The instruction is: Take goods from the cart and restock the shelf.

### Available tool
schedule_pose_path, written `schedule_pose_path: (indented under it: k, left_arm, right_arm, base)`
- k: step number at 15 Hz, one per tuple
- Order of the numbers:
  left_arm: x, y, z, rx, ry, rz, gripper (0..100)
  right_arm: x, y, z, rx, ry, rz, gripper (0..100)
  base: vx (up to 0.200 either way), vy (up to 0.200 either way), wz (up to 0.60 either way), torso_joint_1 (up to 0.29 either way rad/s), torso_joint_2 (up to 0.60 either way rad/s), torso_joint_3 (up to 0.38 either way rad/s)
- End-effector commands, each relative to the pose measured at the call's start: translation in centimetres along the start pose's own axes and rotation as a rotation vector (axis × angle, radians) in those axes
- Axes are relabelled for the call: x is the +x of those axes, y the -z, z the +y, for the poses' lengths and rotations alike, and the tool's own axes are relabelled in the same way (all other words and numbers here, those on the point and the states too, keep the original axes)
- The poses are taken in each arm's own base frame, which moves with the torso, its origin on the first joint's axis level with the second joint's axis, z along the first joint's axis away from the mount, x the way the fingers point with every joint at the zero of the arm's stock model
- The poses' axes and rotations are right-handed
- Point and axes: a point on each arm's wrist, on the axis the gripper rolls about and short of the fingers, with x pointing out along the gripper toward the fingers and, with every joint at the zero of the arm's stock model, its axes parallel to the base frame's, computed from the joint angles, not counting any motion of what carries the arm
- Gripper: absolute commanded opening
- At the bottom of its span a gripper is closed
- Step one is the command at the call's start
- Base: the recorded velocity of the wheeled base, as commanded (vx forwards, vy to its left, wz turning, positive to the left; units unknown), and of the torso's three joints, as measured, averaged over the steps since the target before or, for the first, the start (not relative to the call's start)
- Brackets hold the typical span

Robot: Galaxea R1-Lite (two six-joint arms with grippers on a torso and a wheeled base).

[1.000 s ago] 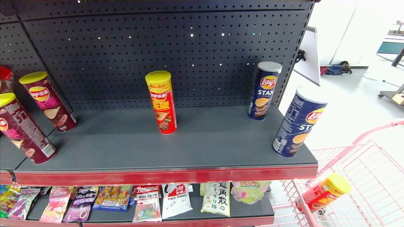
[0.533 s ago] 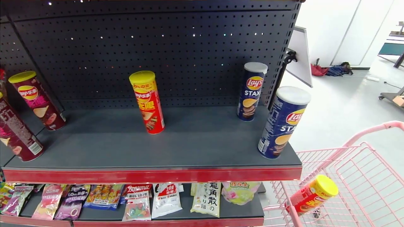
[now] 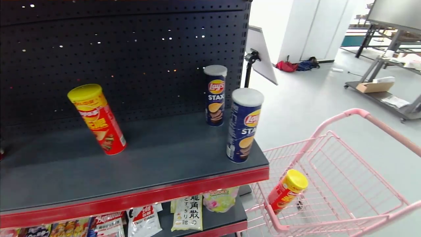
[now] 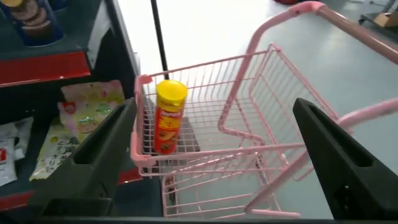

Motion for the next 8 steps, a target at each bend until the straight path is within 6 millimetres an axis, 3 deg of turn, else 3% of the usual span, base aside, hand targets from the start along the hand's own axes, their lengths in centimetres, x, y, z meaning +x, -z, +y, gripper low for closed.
schedule_pose_path:
  k: [1, 2, 8]
  left_arm:
    - [0.01, 0.00, 0.00, 0.000, 0.000, 0.001, 100]
    - [0.01, 0.00, 0.00, 0.000, -0.002, 0.001, 100]
    - [0.01, 0.02, 0.00, 0.000, 0.000, 0.002, 100]
  right_arm:
    - [0.00, 0.00, 0.00, -0.001, 0.000, 0.000, 100]
    - [0.00, 0.00, 0.00, 0.001, 0.000, 0.000, 100]
    - [0.00, 0.00, -0.01, 0.004, 0.003, 0.000, 100]
  base:
    - [0.000, 0.000, -0.60, -0.002, 0.00, 0.012]
    - [0.000, 0.000, -0.60, 0.007, 0.00, -0.002]
    - [0.000, 0.000, 0.00, -0.007, 0.01, 0.008]
